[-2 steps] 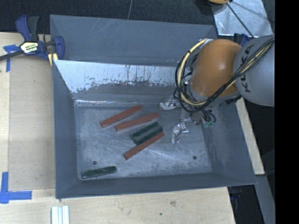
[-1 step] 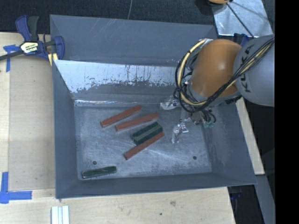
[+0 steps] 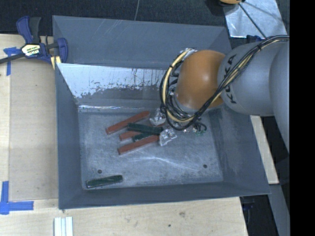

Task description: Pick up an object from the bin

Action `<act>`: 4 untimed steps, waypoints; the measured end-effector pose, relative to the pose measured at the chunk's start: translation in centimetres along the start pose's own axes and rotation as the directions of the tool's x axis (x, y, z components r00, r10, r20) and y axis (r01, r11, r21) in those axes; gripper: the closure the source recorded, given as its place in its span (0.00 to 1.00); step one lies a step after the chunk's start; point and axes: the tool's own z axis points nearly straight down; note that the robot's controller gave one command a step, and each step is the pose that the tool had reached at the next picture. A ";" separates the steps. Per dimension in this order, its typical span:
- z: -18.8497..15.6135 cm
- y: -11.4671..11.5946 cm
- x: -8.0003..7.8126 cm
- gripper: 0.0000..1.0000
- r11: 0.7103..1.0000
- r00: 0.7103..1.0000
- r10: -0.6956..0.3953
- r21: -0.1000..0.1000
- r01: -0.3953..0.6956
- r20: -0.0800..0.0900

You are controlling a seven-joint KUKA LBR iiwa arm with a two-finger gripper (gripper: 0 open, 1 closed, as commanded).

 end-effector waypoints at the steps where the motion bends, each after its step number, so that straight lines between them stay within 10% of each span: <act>1: 0.0 0.0 0.0 1.00 1.000 1.000 -0.001 0.000 0.001 -0.001; 2: -10.7 0.5 -0.3 1.00 1.000 0.999 -0.025 -0.019 0.024 -0.034; 3: -10.6 0.5 -0.3 1.00 1.000 0.999 -0.025 -0.020 0.025 -0.035; 4: -19.9 -1.1 -2.6 1.00 0.803 0.804 -0.595 -0.036 0.594 -0.015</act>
Offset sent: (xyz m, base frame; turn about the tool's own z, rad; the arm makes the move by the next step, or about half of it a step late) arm -0.0039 0.0067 0.1060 -0.0271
